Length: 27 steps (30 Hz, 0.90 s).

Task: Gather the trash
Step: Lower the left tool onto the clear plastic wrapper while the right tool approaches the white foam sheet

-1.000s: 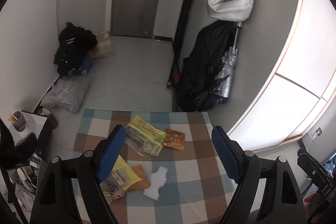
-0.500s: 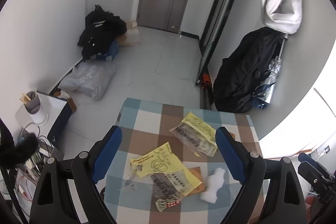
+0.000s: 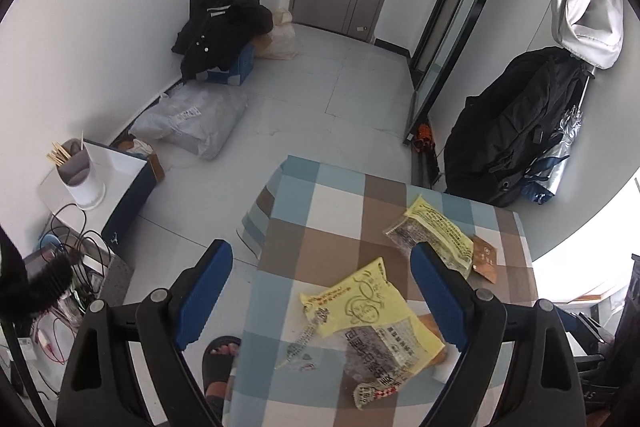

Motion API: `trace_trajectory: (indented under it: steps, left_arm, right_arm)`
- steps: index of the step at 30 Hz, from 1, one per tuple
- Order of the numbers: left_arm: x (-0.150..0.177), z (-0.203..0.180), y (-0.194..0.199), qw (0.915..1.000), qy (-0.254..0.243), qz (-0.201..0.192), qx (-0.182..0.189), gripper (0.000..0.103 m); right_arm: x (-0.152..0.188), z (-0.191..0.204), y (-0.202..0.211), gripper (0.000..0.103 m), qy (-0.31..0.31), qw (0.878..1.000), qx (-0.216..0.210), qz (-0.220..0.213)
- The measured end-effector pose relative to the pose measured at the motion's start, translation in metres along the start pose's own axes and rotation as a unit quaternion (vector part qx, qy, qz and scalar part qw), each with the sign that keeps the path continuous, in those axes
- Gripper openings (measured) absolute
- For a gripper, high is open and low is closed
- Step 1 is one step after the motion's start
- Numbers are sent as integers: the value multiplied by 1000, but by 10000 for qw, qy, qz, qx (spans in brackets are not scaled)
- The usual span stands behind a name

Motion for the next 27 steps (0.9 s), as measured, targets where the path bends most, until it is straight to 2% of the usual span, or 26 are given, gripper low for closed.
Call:
trace_trajectory:
  steps: [11, 14, 16, 19, 27]
  left_arm:
    - [-6, 19, -21, 9993, 185, 276, -194, 89]
    - [-6, 24, -27, 9987, 244, 396, -198, 89]
    - [-6, 28, -31, 9982, 284, 472, -239, 89]
    - [-6, 34, -36, 9973, 360, 577, -273, 89]
    - [-5, 38, -43, 9957, 425, 755, -333, 89]
  right_arm:
    - [17, -4, -58, 91, -227, 9978, -95, 622]
    - [22, -6, -69, 83, -372, 9958, -110, 824]
    - [23, -8, -73, 82, -443, 9950, -95, 886]
    - [24, -10, -77, 78, -486, 9946, -22, 913]
    - [26, -16, -79, 59, -575, 9940, 48, 927]
Point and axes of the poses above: each gripper's, at about its wrist camera, not at the fingertips, and y roughly against the way its jaws point, z to its left, x to its underside, the point moved 4 cm from there along -y, roughly the way its jaws point, and after that the axes turned 10 degrees about y, right-handed, at the moved point
